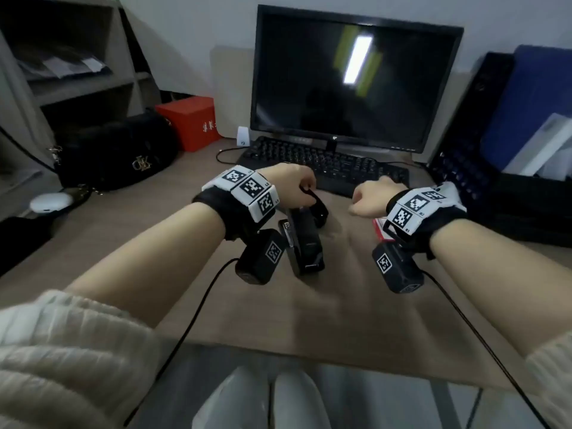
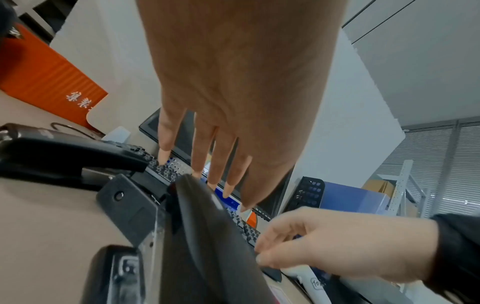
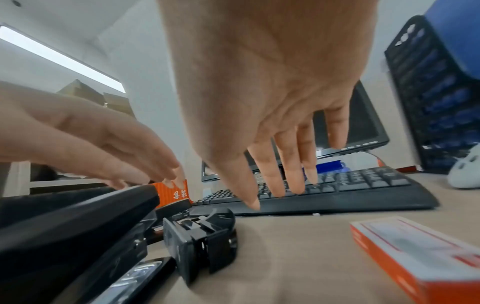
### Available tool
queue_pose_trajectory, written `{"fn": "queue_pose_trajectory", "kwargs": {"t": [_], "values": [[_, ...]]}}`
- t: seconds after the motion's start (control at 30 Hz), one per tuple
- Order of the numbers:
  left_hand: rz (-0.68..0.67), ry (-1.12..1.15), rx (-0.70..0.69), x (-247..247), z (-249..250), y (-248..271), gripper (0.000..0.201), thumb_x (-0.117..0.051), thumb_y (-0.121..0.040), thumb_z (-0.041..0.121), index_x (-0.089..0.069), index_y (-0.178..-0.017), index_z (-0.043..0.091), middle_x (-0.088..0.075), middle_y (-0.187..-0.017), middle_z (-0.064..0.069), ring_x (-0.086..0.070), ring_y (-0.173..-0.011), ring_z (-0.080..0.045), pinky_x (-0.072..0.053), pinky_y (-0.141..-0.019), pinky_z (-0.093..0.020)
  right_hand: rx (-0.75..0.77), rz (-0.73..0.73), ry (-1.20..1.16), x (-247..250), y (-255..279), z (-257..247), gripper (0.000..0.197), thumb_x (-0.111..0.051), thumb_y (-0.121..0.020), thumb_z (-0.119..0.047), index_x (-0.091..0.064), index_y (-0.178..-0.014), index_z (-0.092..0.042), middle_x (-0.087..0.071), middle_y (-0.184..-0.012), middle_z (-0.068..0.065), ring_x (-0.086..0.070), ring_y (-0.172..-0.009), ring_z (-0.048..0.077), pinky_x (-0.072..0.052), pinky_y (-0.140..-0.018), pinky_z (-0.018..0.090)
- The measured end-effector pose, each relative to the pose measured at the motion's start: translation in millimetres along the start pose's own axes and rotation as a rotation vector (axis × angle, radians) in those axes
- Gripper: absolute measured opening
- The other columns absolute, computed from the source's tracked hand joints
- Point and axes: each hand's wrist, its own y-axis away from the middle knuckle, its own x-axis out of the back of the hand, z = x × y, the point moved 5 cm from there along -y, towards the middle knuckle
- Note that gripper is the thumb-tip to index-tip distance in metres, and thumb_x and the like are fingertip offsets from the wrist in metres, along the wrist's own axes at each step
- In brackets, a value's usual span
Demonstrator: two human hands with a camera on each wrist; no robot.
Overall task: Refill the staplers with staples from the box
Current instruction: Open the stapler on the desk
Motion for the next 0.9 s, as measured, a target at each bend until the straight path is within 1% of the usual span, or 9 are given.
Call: {"fn": "queue_pose_trajectory", "kwargs": {"t": [0.1,0.23,0.33,0.4,0.6,0.67,0.77,0.83,0.9], "values": [[-0.034,0.016,0.023,-6,9,5,0.040,-0.057,-0.092,0.044,-0.056,-0.126,0.023,-0.059,-0.127,0.000,-0.057,-0.113,-0.021,-0.048,-0.095,-0.034,-0.022,-0.140,0.039,-18,5,18,0.032,-0.051,-0.084,-0.038,-0.058,-0.111,-0.022,-0.046,-0.137,0.017,-0.044,-0.112,0.031,-0.041,-0.083,0.035],[-0.055,0.006,0.021,-15,18,5,0.048,-0.056,-0.091,0.053,-0.056,-0.127,0.022,-0.059,-0.125,0.003,-0.056,-0.113,-0.019,-0.043,-0.088,-0.026,-0.044,-0.183,0.115,-31,4,42,0.048,-0.043,-0.094,-0.039,-0.045,-0.137,-0.018,-0.055,-0.131,0.014,-0.032,-0.128,0.031,-0.035,-0.093,0.034],[-0.114,-0.087,0.102,-26,10,0,0.065,-0.053,-0.086,0.066,-0.051,-0.133,0.020,-0.056,-0.130,-0.002,-0.055,-0.116,-0.024,-0.045,-0.095,-0.032,-0.103,-0.193,0.111,-33,0,59,0.062,-0.040,-0.097,-0.051,-0.029,-0.148,-0.018,-0.043,-0.148,0.012,-0.029,-0.139,0.032,-0.028,-0.106,0.035],[-0.162,-0.142,0.169,-32,3,-4,0.076,-0.050,-0.085,0.069,-0.043,-0.141,0.018,-0.051,-0.138,-0.005,-0.051,-0.121,-0.026,-0.044,-0.098,-0.034,-0.125,-0.234,0.058,-36,-3,63,0.072,-0.042,-0.095,-0.054,-0.022,-0.152,-0.015,-0.036,-0.153,0.011,-0.036,-0.138,0.032,-0.032,-0.110,0.036],[-0.178,-0.163,0.228,-40,2,-8,0.068,-0.047,-0.091,0.058,-0.032,-0.147,0.022,-0.028,-0.148,-0.008,-0.046,-0.125,-0.032,-0.043,-0.103,-0.041,-0.068,-0.213,-0.025,-43,-8,46,0.068,-0.055,-0.089,-0.043,-0.032,-0.146,-0.012,-0.052,-0.137,0.012,-0.060,-0.107,0.030,-0.046,-0.081,0.030],[-0.210,-0.157,0.237,-44,4,-9,0.063,-0.046,-0.092,0.051,-0.030,-0.147,0.024,-0.024,-0.146,-0.008,-0.048,-0.120,-0.033,-0.045,-0.101,-0.042,-0.037,-0.199,-0.036,-45,-7,38,0.057,-0.057,-0.088,-0.039,-0.044,-0.137,-0.012,-0.057,-0.123,0.011,-0.058,-0.089,0.026,-0.047,-0.072,0.029],[-0.215,-0.140,0.246,-44,4,-11,0.059,-0.046,-0.093,0.046,-0.029,-0.146,0.026,-0.022,-0.144,-0.007,-0.051,-0.113,-0.034,-0.048,-0.097,-0.042,-0.011,-0.158,-0.103,-47,-7,28,0.038,-0.057,-0.085,-0.033,-0.054,-0.116,-0.013,-0.059,-0.105,0.008,-0.058,-0.082,0.024,-0.045,-0.057,0.027],[-0.198,-0.121,0.236,-44,3,-14,0.056,-0.047,-0.093,0.042,-0.030,-0.145,0.028,-0.024,-0.141,-0.006,-0.052,-0.109,-0.033,-0.049,-0.093,-0.040,-0.015,-0.124,-0.153,-49,-8,22,0.035,-0.053,-0.084,-0.032,-0.053,-0.114,-0.013,-0.060,-0.110,0.011,-0.061,-0.089,0.028,-0.048,-0.065,0.028],[-0.176,-0.107,0.219,-43,2,-16,0.056,-0.049,-0.092,0.041,-0.030,-0.144,0.030,-0.025,-0.140,-0.006,-0.052,-0.107,-0.032,-0.049,-0.093,-0.040,-0.026,-0.110,-0.187,-51,-12,17,0.045,-0.050,-0.088,-0.036,-0.048,-0.126,-0.013,-0.054,-0.124,0.016,-0.059,-0.101,0.032,-0.047,-0.075,0.032]]}}
